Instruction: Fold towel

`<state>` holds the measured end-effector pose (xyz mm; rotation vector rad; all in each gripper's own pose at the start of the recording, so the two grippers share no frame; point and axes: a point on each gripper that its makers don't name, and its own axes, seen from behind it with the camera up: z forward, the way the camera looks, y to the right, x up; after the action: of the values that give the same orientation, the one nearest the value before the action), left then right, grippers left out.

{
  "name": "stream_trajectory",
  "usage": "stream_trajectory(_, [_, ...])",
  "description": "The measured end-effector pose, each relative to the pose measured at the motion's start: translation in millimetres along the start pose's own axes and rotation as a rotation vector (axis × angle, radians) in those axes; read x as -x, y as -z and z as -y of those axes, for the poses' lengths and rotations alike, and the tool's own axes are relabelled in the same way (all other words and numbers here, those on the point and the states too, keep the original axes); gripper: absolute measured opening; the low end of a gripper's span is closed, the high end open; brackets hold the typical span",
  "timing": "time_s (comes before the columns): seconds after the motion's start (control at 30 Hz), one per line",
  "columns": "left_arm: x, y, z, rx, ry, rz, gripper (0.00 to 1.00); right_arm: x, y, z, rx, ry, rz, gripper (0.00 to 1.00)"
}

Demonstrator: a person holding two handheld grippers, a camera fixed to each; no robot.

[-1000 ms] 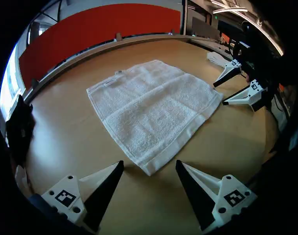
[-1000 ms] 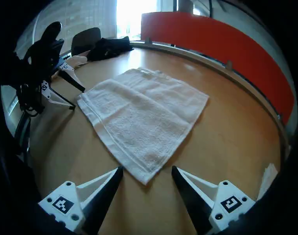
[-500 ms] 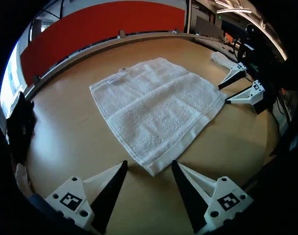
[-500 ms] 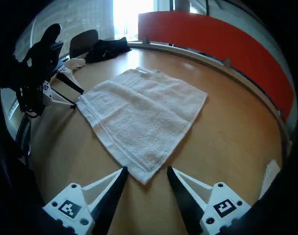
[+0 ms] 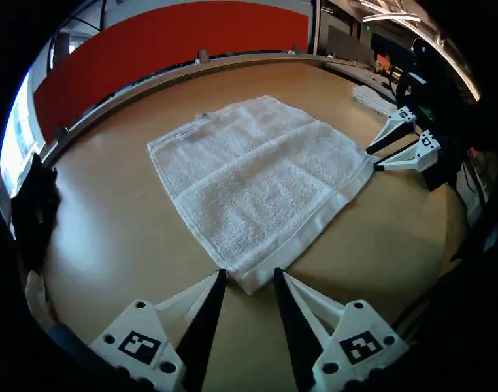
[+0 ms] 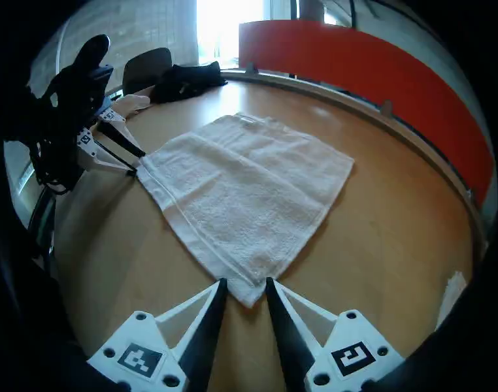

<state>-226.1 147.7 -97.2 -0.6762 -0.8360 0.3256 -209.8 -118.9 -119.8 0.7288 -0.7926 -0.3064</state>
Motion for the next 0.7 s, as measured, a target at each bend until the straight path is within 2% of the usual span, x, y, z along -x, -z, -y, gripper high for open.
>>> stream_trajectory(0.07, [-0.1, -0.2, -0.4, 0.000, 0.001, 0.001, 0.50, -0.4, -0.3, -0.4, 0.001, 0.000, 0.000, 0.30])
stream_trajectory(0.1, [-0.1, -0.3, -0.4, -0.001, 0.002, 0.001, 0.44, -0.7, -0.6, -0.6, 0.001, 0.000, -0.001, 0.25])
stream_trajectory(0.2, [-0.6, -0.1, 0.5, -0.009, 0.008, 0.001, 0.25, -1.6, -1.2, -0.2, 0.002, 0.002, -0.002, 0.20])
stream_trajectory(0.4, [-0.7, 1.4, -2.4, -0.003, 0.017, -0.001, 0.16, -4.3, -1.2, 0.4, 0.010, 0.003, -0.004, 0.11])
stream_trajectory(0.53, [-1.5, 1.8, -3.8, 0.003, 0.039, 0.002, 0.09, -7.8, -0.8, 1.7, 0.007, -0.002, -0.008, 0.10])
stream_trajectory(0.7, [-3.0, 3.5, -3.5, 0.001, 0.061, -0.001, 0.09, -12.4, 1.9, 2.1, 0.009, -0.009, -0.017, 0.10])
